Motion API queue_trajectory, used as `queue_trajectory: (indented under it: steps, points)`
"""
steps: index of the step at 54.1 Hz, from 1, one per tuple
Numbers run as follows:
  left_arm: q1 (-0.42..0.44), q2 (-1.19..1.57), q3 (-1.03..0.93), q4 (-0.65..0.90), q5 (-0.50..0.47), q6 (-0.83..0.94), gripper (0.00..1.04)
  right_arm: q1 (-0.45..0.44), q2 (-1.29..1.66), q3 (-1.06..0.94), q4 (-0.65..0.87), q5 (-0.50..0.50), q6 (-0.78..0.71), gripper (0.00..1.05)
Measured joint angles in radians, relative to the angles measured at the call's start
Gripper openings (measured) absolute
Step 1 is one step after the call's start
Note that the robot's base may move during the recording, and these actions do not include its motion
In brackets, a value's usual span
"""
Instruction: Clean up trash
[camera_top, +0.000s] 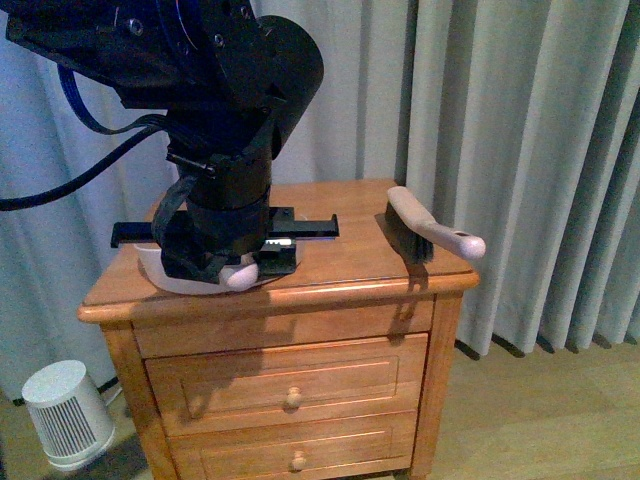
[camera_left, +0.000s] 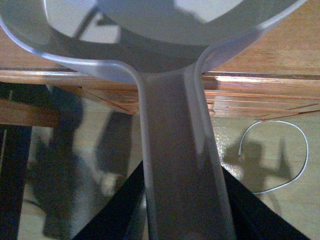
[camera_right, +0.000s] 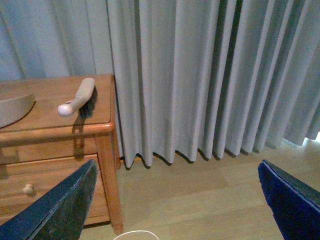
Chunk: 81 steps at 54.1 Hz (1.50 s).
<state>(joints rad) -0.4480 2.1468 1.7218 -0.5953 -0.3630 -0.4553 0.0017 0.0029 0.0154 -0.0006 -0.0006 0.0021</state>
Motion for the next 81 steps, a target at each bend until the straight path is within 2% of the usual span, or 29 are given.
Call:
queue_trajectory:
  steps: [13, 24, 33, 42, 49, 55, 68, 81]
  points:
    - [0.005, -0.005, -0.026, 0.074, 0.004, 0.021, 0.28, 0.000, 0.000, 0.000, 0.000, 0.000, 0.000, 0.97]
    - [0.023, -0.064, -0.093, 0.213, 0.024, 0.060, 0.27, 0.000, 0.000, 0.000, 0.000, 0.000, 0.000, 0.97]
    - [0.044, -0.175, -0.186, 0.378, 0.022, 0.141, 0.27, 0.000, 0.000, 0.000, 0.000, 0.000, 0.000, 0.97]
    - [0.069, -0.339, -0.333, 0.633, 0.035, 0.238, 0.27, 0.000, 0.000, 0.000, 0.000, 0.000, 0.000, 0.97]
    - [0.122, -0.598, -0.574, 0.971, 0.153, 0.366, 0.27, 0.000, 0.000, 0.000, 0.000, 0.000, 0.000, 0.97]
    - [0.187, -0.776, -0.730, 1.115, 0.258, 0.445, 0.27, 0.000, 0.000, 0.000, 0.000, 0.000, 0.000, 0.97]
    - [0.389, -1.123, -0.990, 1.140, 0.521, 0.490, 0.27, 0.000, 0.000, 0.000, 0.000, 0.000, 0.000, 0.97]
    - [0.598, -1.434, -1.166, 1.023, 0.724, 0.501, 0.27, 0.000, 0.000, 0.000, 0.000, 0.000, 0.000, 0.97]
